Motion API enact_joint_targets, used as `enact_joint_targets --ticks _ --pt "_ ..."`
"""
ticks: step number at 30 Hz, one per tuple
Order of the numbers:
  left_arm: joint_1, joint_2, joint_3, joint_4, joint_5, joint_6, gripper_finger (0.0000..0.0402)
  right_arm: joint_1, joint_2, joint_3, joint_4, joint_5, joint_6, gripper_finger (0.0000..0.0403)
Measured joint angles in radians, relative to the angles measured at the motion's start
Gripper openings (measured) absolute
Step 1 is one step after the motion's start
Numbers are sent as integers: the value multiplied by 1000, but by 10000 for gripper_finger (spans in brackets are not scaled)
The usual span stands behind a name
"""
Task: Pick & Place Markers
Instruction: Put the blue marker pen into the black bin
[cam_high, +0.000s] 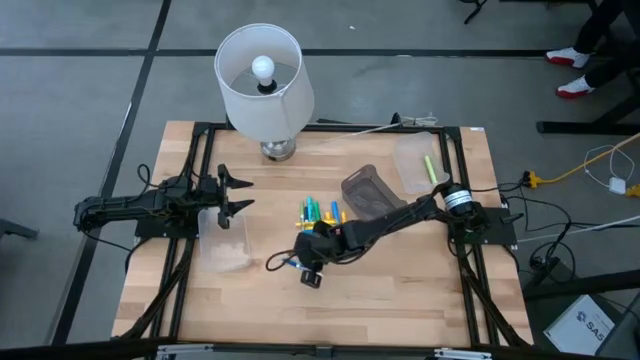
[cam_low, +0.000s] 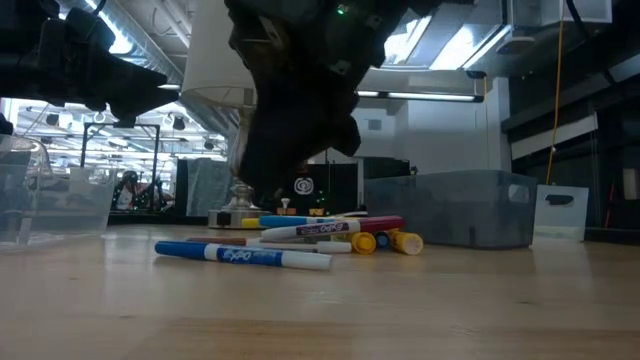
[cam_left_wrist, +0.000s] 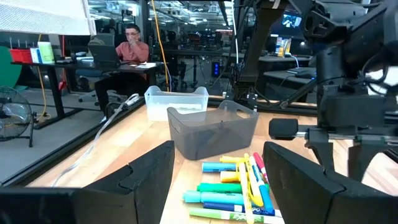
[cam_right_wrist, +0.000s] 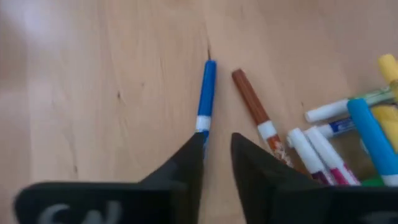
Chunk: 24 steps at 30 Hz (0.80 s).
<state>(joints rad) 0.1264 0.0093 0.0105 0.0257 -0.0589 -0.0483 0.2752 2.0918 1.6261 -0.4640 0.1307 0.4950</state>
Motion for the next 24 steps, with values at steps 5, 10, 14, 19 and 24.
enact_joint_targets --ticks 5,10,14,19,24 --pt "0 0 0 0 0 0 242 2 0 2 37 -2 -6 155" --pt "0 0 0 0 0 1 242 21 22 2 80 53 -114 180" --pt "0 0 0 0 0 1 242 32 63 2 113 83 -165 181" --pt "0 0 0 0 0 0 242 38 101 1 173 86 -193 181" --pt "0 0 0 0 0 0 242 56 111 1 207 86 -239 181"
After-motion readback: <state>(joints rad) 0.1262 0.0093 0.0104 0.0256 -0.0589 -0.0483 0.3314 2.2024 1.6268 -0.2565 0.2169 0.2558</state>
